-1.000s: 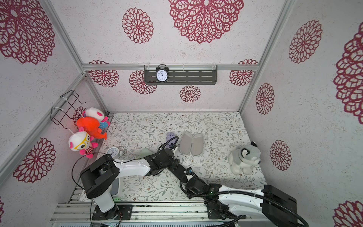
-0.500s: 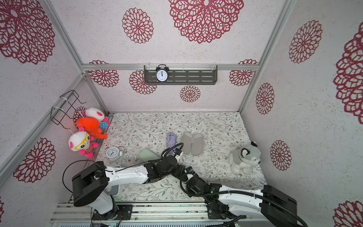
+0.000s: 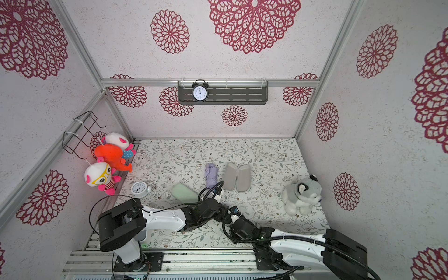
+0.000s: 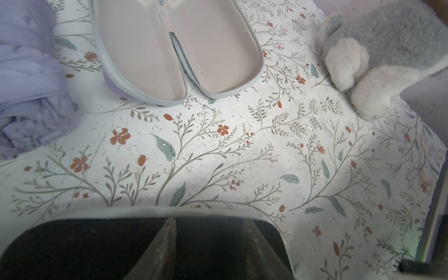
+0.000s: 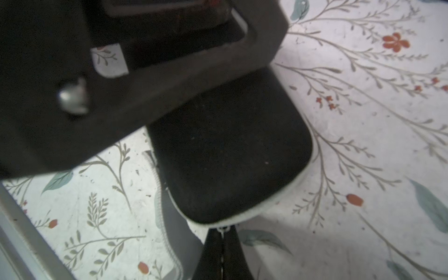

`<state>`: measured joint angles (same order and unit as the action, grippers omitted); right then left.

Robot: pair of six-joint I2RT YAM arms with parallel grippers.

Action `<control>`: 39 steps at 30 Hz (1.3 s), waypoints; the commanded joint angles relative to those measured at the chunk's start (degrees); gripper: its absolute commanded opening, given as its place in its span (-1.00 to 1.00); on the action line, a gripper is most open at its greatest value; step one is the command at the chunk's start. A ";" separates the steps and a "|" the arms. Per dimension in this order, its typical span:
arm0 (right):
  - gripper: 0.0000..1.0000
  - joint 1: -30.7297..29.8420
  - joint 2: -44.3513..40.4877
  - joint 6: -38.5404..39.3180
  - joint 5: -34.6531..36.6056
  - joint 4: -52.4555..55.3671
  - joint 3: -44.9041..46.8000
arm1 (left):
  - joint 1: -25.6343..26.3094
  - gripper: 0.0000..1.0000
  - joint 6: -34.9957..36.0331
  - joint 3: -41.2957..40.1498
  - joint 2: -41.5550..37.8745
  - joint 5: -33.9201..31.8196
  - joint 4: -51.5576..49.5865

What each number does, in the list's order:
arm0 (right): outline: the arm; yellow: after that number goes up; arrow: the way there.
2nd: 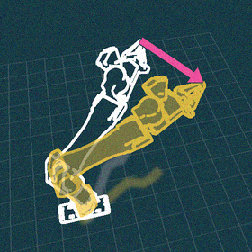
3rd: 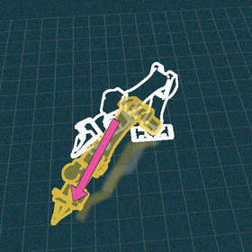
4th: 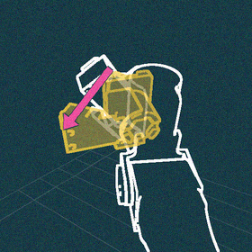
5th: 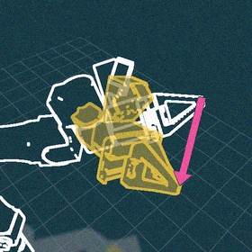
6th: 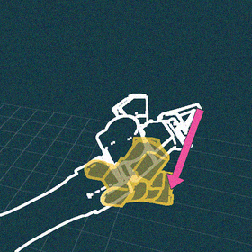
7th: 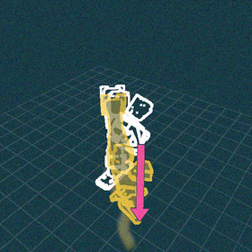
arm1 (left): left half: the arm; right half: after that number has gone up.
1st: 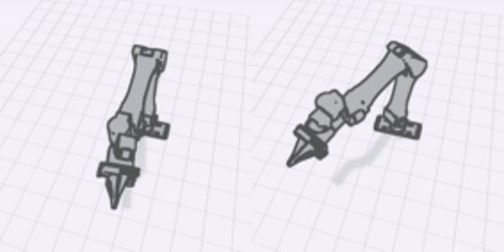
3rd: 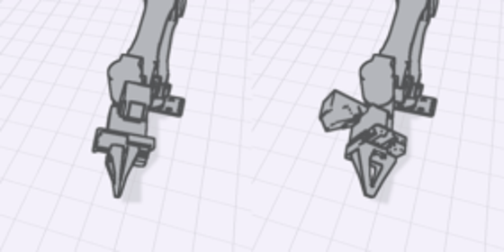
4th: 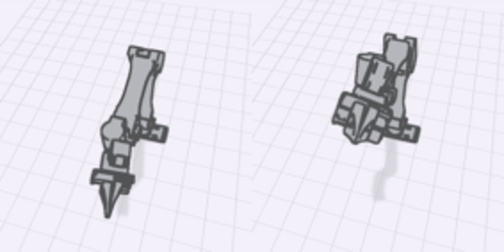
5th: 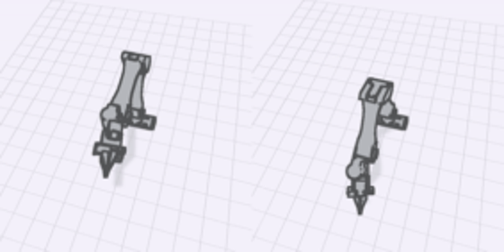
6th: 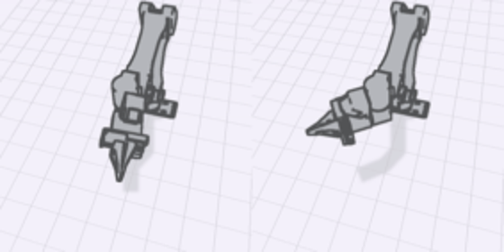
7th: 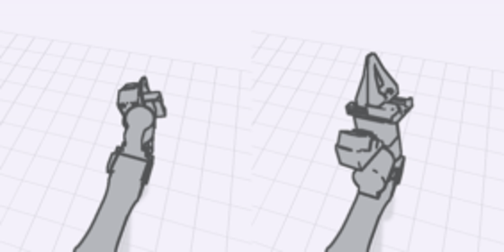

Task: Put umbrellas into zippered umbrella sleeves
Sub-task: Zip the zipper on the umbrella sleeve.

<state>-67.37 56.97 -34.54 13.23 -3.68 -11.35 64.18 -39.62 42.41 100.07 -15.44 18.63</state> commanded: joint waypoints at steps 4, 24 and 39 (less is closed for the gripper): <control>-1.00 -4.03 2.92 -2.19 0.91 -0.73 -3.41 | 1.56 -0.15 -8.19 -3.80 7.65 3.80 -5.53; -1.00 -3.29 -0.62 -5.11 4.45 -1.23 -1.68 | 2.61 0.35 -2.45 -5.60 -9.18 -0.24 -13.04; -1.00 -4.03 1.20 -4.20 4.71 -3.33 -1.65 | 4.42 -0.56 -7.80 -4.72 0.53 -5.49 -19.44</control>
<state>-71.05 60.07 -38.59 16.38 -5.65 -12.47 67.18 -44.05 40.64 95.61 -21.61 9.56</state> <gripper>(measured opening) 0.052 0.225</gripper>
